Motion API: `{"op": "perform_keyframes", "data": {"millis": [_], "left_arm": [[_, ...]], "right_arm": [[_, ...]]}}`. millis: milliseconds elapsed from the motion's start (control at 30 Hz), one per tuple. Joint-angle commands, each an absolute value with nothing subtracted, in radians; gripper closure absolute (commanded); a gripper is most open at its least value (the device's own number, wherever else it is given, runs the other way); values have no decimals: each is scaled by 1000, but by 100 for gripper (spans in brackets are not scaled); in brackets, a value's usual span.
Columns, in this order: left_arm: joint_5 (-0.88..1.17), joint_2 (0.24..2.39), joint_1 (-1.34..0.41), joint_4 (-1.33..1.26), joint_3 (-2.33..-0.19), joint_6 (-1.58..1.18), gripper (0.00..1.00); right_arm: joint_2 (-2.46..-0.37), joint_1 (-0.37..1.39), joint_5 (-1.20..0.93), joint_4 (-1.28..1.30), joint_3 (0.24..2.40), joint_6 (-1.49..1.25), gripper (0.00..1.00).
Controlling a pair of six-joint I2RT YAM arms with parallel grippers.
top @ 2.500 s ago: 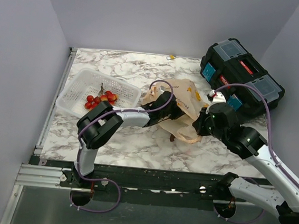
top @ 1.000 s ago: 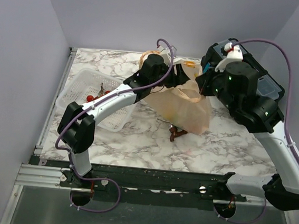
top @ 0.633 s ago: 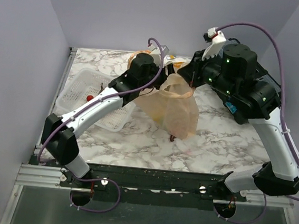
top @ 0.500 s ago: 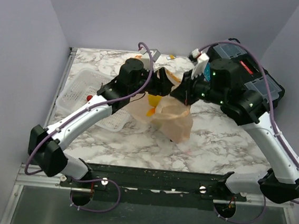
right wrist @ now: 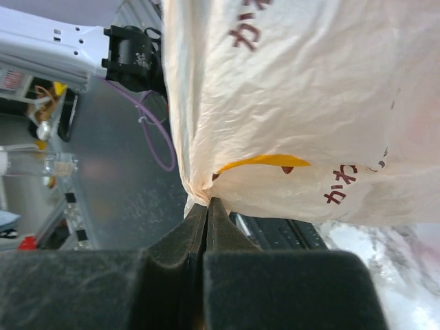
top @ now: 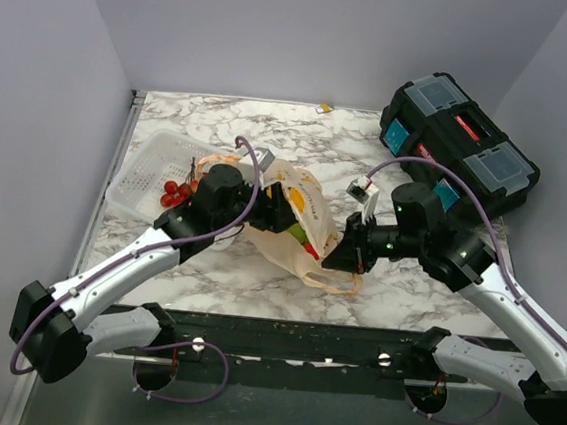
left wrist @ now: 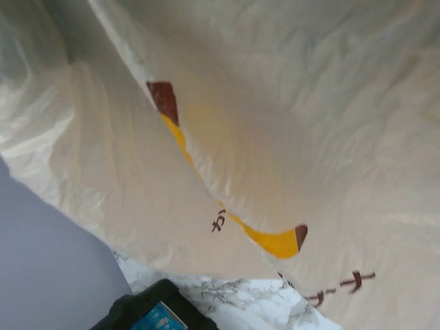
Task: Take the fake fruits out of the plastic bag
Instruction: Adjust the plastic bag at the center of the board.
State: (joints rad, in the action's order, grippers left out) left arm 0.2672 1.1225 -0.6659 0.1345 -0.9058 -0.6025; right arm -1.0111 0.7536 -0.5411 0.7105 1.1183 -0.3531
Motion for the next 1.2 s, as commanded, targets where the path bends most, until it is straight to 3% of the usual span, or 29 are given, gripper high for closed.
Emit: {"op": "perform_keyframes", "data": {"millis": [0,200,433,767,1167], "left_arm": [[268,976,-708,23,-758,-605,43],[286,824,-735,-30,-624,-566,44],[146,814,-779,-53,-525,-585,49],[-134,936,-899,-159,-471,-664,52],[-252,1286,-830,-124,-679,-534,47]], "right_arm": [[-970,767,-615,542,1037,-503,99],[-971,810,-579,515,1084,-554,99],[-1031,1045,-325,495,968,-646,99],[-901,1082,-38,737,881,-727,99],[-854,1082,-128,626,845,-727,99]]}}
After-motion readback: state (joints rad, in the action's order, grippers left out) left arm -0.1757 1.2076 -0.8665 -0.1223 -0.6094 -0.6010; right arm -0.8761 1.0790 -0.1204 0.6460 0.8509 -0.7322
